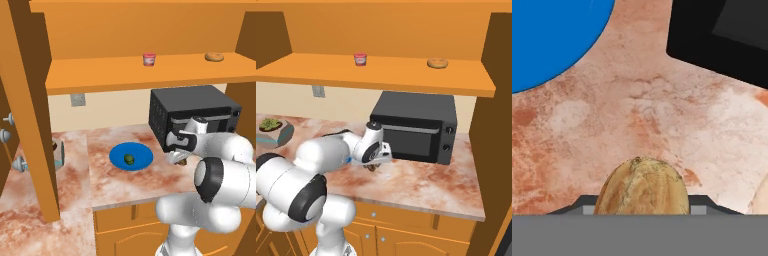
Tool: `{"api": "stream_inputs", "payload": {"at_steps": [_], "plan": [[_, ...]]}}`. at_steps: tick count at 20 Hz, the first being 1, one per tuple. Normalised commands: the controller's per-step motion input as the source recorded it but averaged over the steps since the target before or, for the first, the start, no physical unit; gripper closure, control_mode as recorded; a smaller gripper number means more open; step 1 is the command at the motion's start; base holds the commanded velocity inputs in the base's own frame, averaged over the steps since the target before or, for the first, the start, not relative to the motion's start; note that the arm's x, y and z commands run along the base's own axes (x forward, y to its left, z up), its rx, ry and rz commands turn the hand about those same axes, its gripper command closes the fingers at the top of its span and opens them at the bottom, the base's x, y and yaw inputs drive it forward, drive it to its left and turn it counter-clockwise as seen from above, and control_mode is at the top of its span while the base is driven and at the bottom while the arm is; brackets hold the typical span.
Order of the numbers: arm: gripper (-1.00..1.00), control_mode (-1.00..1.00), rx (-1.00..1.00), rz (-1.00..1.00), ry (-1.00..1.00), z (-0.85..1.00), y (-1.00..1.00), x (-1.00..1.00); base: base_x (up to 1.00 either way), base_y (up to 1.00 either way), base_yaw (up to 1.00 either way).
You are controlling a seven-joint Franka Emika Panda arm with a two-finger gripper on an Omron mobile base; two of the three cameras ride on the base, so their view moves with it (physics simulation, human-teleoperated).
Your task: Pick the avocado and bread from the counter and place them on the plate. Then pick the jam from the cabinet and place it next to the plate. Lastly close the cabinet door.
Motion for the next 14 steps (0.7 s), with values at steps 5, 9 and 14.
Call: {"api": "stream_inputs", "payload": {"at_steps": [5,9,14], "plan": [[1.00,-1.00,0.03,0.13,0.07,0.49,0.08,-0.21,0.00,0.00,0.00],[1.00,-1.00,0.05,0.11,0.03,0.46,0.00,-0.18,0.00,0.00,0.00],[1.00,-1.00,0.04,0.07,0.00,0.28,0.04,-0.04,0.00,0.00,0.00]]}}
